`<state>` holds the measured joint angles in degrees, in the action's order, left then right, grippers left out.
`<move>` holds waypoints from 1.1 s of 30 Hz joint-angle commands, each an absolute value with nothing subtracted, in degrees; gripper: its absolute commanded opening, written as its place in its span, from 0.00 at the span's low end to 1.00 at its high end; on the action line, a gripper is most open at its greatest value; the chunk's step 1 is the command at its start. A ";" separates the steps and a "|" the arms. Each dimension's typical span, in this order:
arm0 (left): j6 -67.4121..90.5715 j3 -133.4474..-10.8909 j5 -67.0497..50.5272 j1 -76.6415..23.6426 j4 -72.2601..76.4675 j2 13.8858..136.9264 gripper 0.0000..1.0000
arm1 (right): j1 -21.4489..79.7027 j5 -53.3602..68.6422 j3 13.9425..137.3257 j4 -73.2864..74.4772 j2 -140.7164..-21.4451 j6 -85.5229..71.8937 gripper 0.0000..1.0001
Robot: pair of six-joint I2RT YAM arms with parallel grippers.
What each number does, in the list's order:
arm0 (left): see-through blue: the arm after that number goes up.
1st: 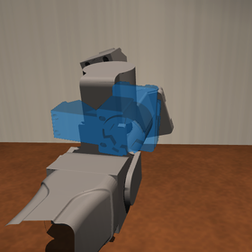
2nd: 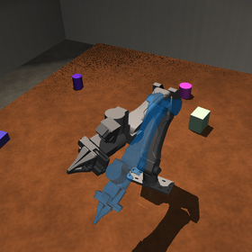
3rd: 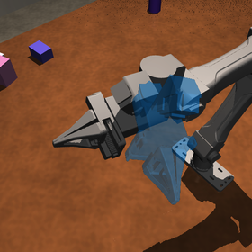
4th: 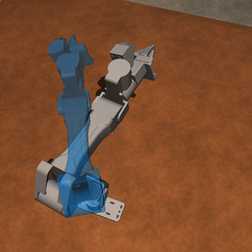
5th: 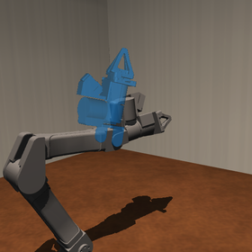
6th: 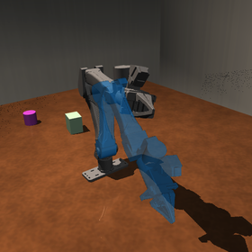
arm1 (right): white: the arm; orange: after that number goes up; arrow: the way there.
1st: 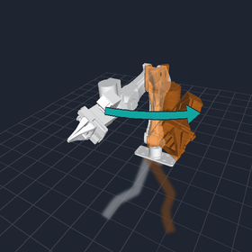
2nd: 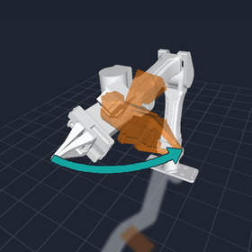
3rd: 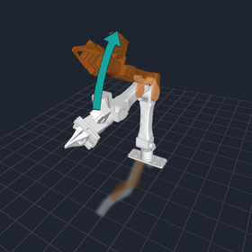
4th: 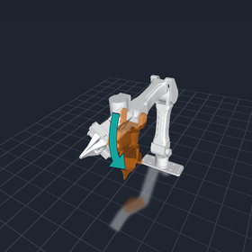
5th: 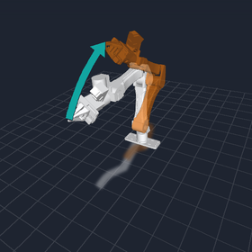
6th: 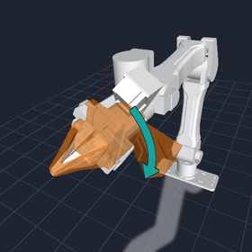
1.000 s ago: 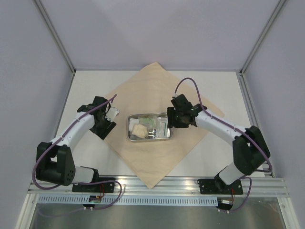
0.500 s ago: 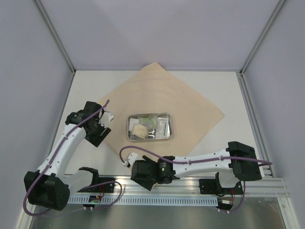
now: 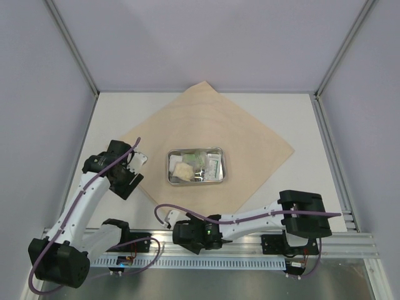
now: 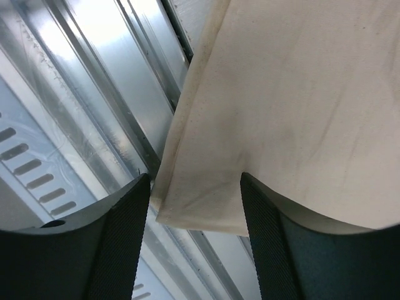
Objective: Prepare the surgical pack
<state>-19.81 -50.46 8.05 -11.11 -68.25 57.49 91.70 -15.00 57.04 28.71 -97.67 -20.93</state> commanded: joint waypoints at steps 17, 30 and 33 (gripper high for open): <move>-19.16 -51.32 7.74 -10.90 -68.82 54.40 0.76 | 88.86 -22.41 58.97 28.56 -96.95 -19.26 0.01; -20.92 -67.65 -1.56 -10.90 -67.24 66.43 0.75 | 69.20 -14.95 73.64 31.56 -93.16 -2.83 0.00; -20.74 -72.40 -4.12 -10.90 -66.36 71.35 0.75 | 63.05 -11.17 77.69 30.33 -95.35 -1.06 0.00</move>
